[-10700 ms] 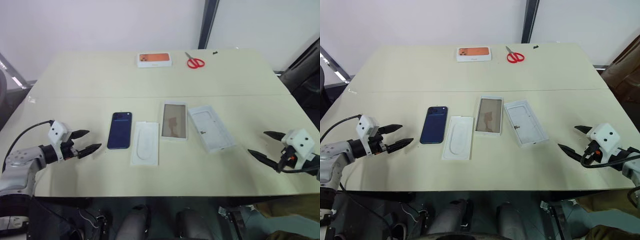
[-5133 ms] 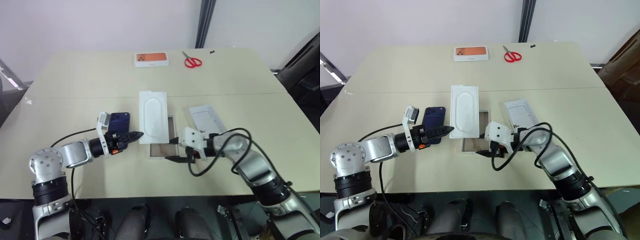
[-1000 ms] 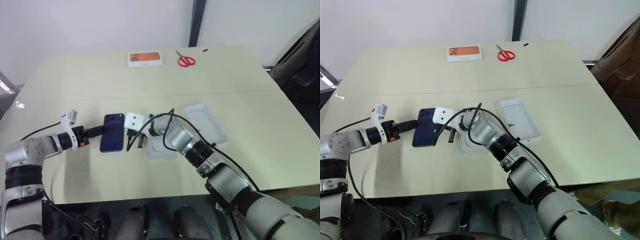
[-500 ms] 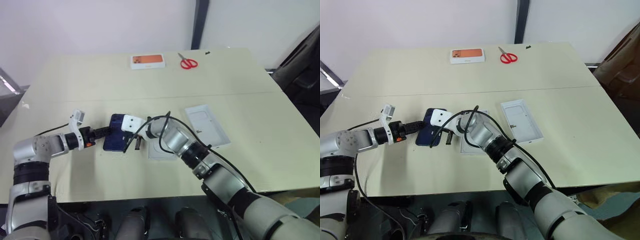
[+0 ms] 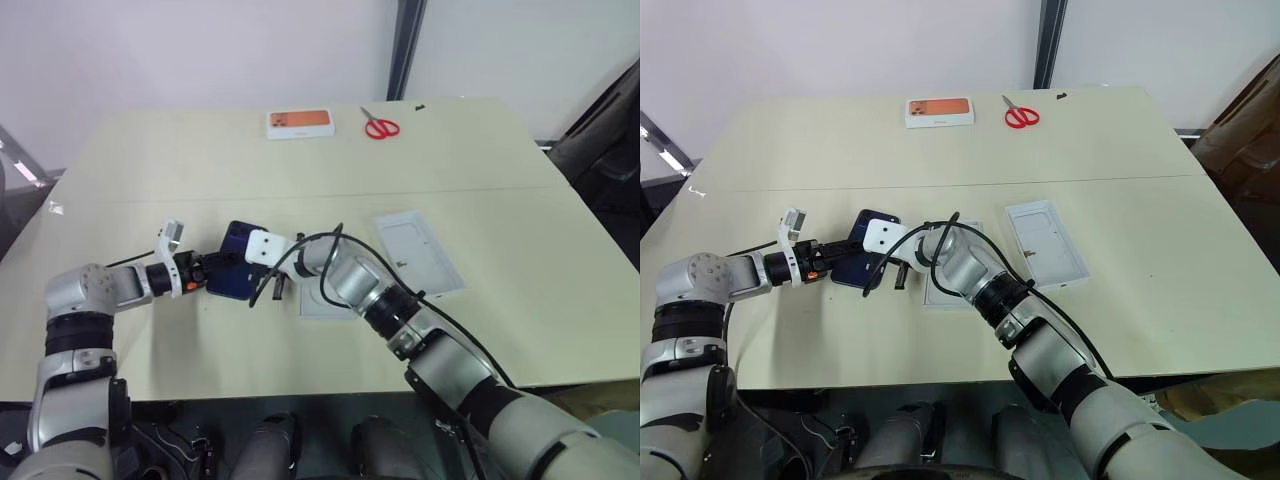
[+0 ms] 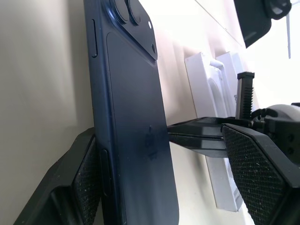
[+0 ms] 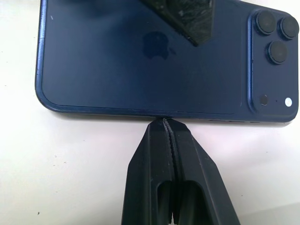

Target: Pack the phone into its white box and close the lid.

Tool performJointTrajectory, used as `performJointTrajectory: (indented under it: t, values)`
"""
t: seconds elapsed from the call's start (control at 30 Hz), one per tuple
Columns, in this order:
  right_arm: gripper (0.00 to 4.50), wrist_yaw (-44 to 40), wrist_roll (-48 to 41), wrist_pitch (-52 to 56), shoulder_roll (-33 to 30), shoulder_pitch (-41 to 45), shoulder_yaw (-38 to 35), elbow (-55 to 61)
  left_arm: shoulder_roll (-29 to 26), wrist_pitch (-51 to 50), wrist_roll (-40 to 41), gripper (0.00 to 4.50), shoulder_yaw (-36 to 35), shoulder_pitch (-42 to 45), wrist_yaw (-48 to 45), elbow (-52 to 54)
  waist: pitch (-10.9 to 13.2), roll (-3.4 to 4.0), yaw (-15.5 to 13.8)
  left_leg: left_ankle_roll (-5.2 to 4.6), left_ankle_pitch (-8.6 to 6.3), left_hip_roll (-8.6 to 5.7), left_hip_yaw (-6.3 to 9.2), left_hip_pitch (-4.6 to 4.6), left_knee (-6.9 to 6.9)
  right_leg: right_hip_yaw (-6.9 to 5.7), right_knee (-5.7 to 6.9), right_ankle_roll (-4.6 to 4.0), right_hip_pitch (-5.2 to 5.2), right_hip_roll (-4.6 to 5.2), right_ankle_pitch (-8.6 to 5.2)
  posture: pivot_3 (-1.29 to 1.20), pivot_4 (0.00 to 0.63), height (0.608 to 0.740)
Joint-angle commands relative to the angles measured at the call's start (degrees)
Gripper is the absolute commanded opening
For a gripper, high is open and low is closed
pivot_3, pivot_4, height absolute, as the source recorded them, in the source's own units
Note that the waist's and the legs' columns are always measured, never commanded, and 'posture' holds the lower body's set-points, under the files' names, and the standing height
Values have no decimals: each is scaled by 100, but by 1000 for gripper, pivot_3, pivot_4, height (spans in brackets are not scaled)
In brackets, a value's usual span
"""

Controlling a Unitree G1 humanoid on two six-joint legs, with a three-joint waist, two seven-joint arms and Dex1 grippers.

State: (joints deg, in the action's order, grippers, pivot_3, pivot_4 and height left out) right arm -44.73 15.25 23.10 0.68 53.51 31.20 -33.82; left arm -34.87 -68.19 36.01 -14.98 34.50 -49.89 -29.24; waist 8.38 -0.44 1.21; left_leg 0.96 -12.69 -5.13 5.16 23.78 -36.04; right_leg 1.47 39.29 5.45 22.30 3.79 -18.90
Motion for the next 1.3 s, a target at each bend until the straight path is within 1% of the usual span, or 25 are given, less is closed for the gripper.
performJointTrajectory:
  t: [0.03,0.07,0.1,0.33,0.43,0.47,0.5,0.67,0.77,0.83,0.87,0.9,0.93,0.97,1.07,1.1,1.13,1.2,1.3]
  values:
    - [0,-60,20,0,41,-54,51,129,19,-145,-58,2620,104,-123,19,-203,0,0,10,0,0,0,0,0,0,0,0,0,1,0,0,0,150,734]
    - [0,-61,23,4,46,-47,45,122,9,-157,-46,2094,94,-126,-6,-215,0,0,14,0,0,0,-1,0,2,0,0,0,2,0,0,0,150,734]
    - [0,-57,32,-6,47,-39,46,109,-2,-198,-18,1672,81,-129,-38,-216,0,0,17,0,0,0,-1,1,4,0,0,0,4,0,0,0,150,734]
    - [0,-30,36,-7,67,-33,19,83,-51,-343,37,1672,5,-177,-55,-163,1,-1,37,1,-1,2,-1,1,6,0,-1,0,5,-1,0,0,150,734]
    - [0,-19,45,-4,56,-51,20,109,-31,-410,85,846,-66,-213,-15,-164,1,-1,69,1,-1,2,-1,1,7,0,-1,0,5,-1,0,0,150,734]
    - [0,-26,44,-3,50,-59,20,122,-26,-428,106,330,-82,-224,-9,-159,0,-3,72,1,0,2,1,2,8,0,-1,0,5,-1,0,0,150,734]
    - [0,-31,42,-3,45,-64,18,132,-23,-448,123,20,-97,-234,2,-151,-1,-3,80,1,-1,3,2,1,8,-1,-1,0,3,-1,0,0,150,734]
    - [0,-156,-168,-250,-14,-139,-156,346,-16,-891,489,20,-284,-281,-163,28,0,-3,130,1,0,3,3,0,14,0,-2,0,5,-2,0,0,150,734]
    - [0,-338,-598,-289,-65,-248,-545,825,-4,-1138,703,20,-572,-193,-137,-15,6,-11,127,1,-1,3,5,4,14,-1,-4,0,6,-2,0,0,150,734]
    - [0,-304,-896,-138,-53,-277,-900,1148,35,-1040,837,20,-797,-224,-159,128,8,-11,137,1,0,3,4,20,10,0,-5,0,19,-2,0,0,150,734]
    - [0,-444,-1326,146,-12,-296,-1246,1407,61,-949,858,20,-915,-246,-99,198,9,-10,139,3,1,5,4,27,10,0,-4,0,27,-3,0,0,150,734]
    - [253,-620,-1916,689,1,-284,-1713,1704,140,-695,928,1,-1099,-317,-66,411,9,-11,141,7,3,7,4,40,9,0,-2,0,36,-4,0,0,150,734]
    - [549,-741,-2325,1091,1,-278,-2018,1916,201,-529,975,0,-1228,-366,-32,560,10,-11,142,9,5,9,5,60,2,-1,2,0,39,-6,0,0,150,734]
    - [898,-820,-2516,1278,-65,-302,-2138,2113,255,-526,1067,0,-1365,-383,11,629,10,-13,138,10,6,10,5,71,2,-1,2,0,44,-7,0,0,150,734]
    - [2370,-961,-2195,1152,-702,-609,-1706,2670,414,-508,1349,0,-1593,-522,86,1052,10,-14,125,10,5,11,5,69,0,-2,-3,0,49,-6,0,0,150,734]
    - [2964,-1137,-2358,1347,-940,-780,-1690,2987,458,-684,1498,0,-1654,-520,133,1142,9,-15,110,9,5,10,5,68,1,-2,-6,0,58,-6,0,0,150,734]
    - [3425,-1475,-2608,1536,-1319,-1062,-1661,3490,510,-890,1635,0,-1741,-477,247,1185,9,-15,89,8,4,9,5,68,1,-2,-8,0,56,-5,0,0,150,734]
    - [3425,-1908,-2862,1599,-1929,-1510,-1572,4259,590,-1093,1794,0,-1810,-451,413,1290,12,-16,32,2,1,7,5,70,-2,-2,-11,0,54,-1,0,0,150,734]
    - [3425,-1990,-2618,1020,-2517,-1915,-1341,4712,671,-1045,1845,0,-1789,-500,584,1483,17,-19,48,-26,-15,6,-4,72,-6,6,-12,0,37,-1,0,0,150,734]
